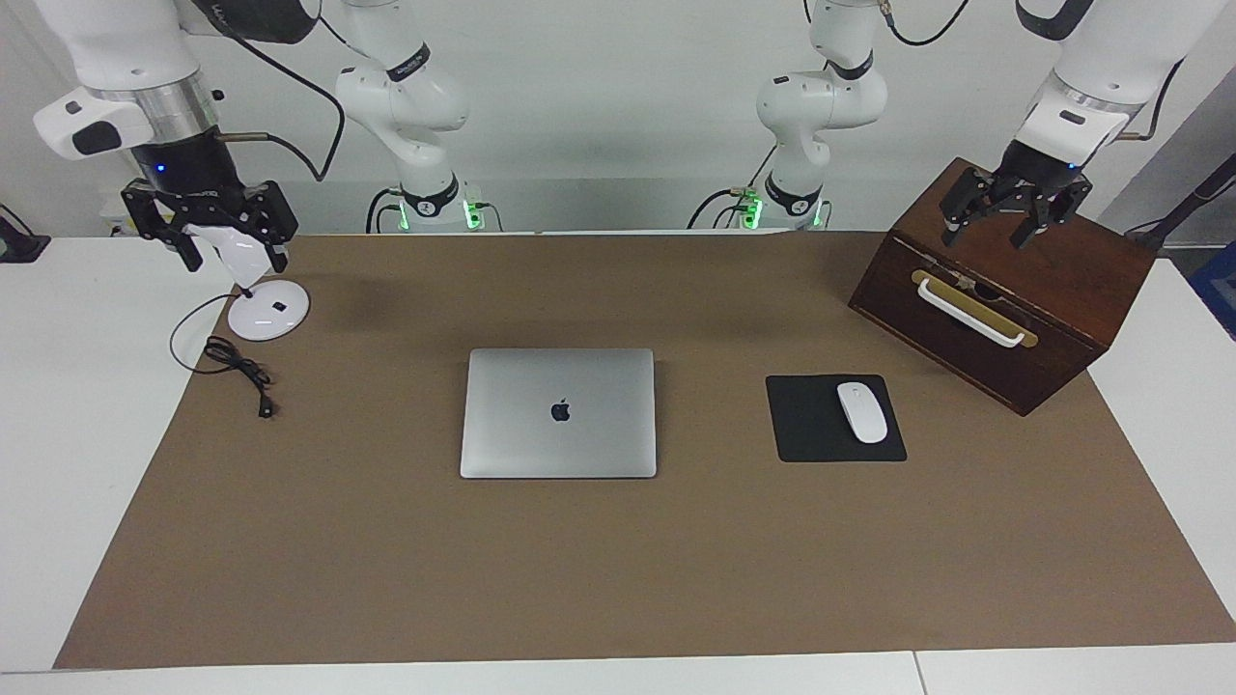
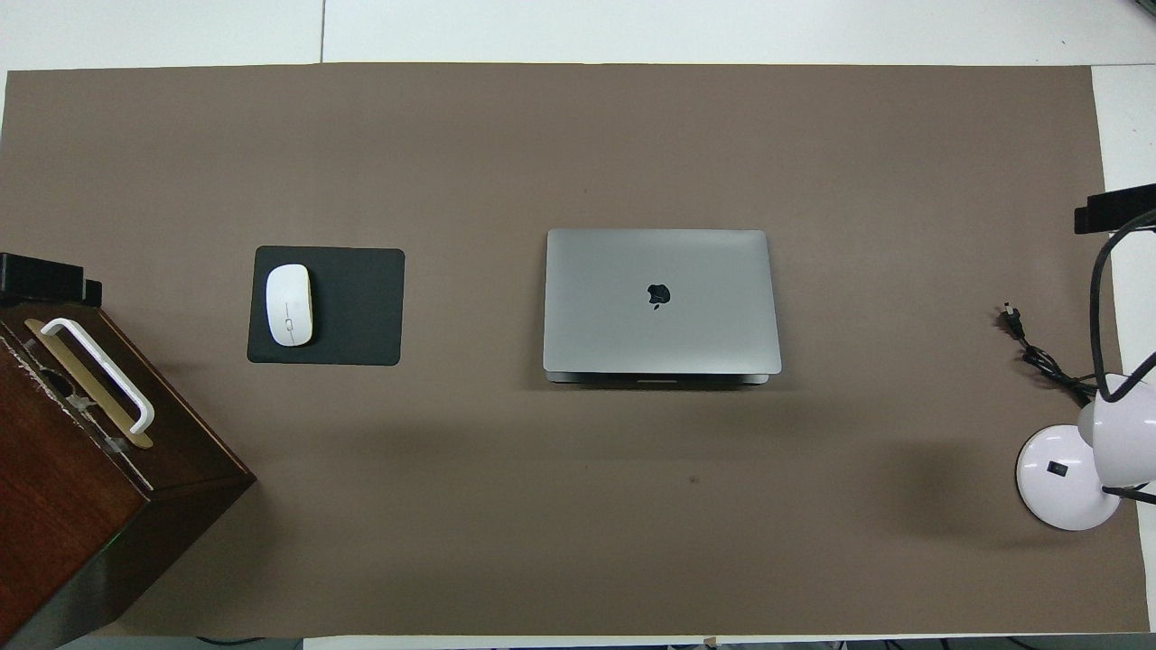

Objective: Close laptop with both arms

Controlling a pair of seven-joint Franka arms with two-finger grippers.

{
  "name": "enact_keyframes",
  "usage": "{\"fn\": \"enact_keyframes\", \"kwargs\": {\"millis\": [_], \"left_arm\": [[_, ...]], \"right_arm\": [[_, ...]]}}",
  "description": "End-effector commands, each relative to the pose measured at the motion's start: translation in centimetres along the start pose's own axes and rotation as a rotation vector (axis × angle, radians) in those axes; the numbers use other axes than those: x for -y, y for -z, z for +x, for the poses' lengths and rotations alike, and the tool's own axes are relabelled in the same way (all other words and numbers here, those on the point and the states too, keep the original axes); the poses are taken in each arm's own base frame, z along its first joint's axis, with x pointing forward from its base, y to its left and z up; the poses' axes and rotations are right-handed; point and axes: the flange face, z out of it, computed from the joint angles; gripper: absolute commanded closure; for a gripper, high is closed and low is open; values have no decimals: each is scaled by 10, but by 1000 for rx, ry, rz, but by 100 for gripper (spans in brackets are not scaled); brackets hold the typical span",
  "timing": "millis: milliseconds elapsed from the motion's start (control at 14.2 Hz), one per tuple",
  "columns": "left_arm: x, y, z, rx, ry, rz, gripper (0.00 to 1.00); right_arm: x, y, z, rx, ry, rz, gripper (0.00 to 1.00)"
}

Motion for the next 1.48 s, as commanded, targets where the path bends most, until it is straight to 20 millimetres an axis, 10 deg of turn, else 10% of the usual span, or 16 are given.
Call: {"fn": "enact_keyframes", "kwargs": {"millis": [0, 562, 1405], "left_arm": [[-2, -3, -1, 12, 50, 23, 0], [3, -4, 1, -14, 102, 27, 0], [7, -8, 5, -49, 114, 32, 0]], "right_arm": [[-4, -1, 1, 21, 23, -4, 0], [-1, -51, -8, 192, 23, 19, 0], [2, -56, -12, 206, 37, 23, 0]]}}
